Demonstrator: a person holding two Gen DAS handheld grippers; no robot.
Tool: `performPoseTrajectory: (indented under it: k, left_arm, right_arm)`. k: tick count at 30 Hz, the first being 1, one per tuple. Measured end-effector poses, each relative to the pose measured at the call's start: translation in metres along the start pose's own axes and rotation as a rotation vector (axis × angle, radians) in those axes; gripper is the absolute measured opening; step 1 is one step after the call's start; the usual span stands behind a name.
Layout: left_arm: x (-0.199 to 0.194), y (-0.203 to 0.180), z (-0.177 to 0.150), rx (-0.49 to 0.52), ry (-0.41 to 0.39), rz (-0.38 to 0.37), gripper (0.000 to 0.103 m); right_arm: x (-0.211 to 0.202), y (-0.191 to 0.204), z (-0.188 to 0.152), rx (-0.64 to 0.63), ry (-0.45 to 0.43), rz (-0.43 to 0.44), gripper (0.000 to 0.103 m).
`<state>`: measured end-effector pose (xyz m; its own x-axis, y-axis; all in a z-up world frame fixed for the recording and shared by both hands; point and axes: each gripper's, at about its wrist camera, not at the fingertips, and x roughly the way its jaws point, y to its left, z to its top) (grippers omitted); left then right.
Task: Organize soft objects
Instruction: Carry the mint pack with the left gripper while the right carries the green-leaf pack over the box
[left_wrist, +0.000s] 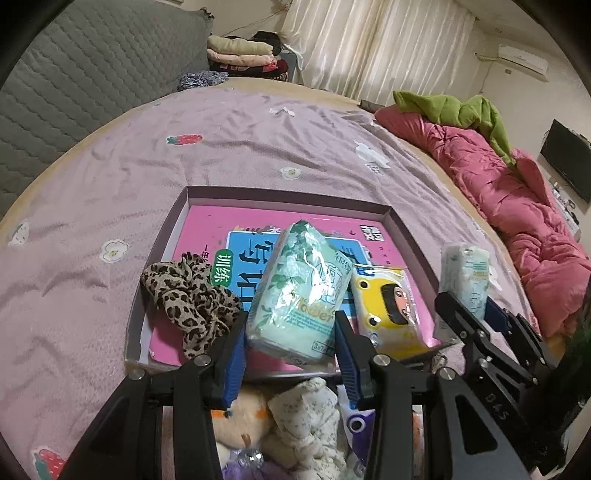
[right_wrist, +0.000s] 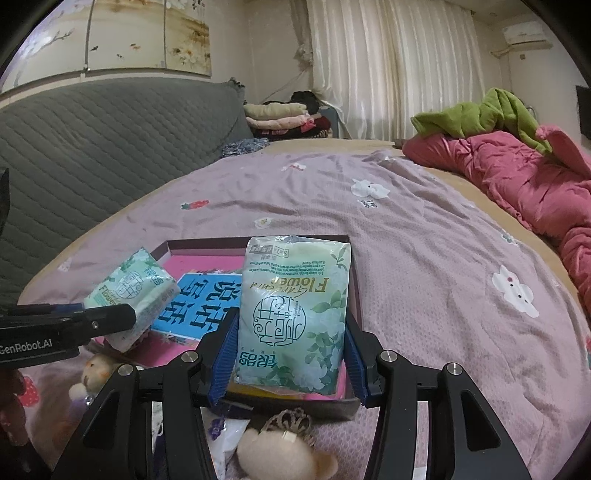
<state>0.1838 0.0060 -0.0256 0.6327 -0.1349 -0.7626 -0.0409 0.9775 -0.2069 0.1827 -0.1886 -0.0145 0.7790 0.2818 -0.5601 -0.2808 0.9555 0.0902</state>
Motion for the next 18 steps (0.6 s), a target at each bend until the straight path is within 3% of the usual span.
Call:
performPoseTrajectory:
  k: [18]
  left_arm:
    - [0.037,-0.011,0.003,-0.016,0.084,0.003,0.044]
  right_arm:
    - [0.015,-0.007,0.003,-0.015,0.025,0.008,0.053]
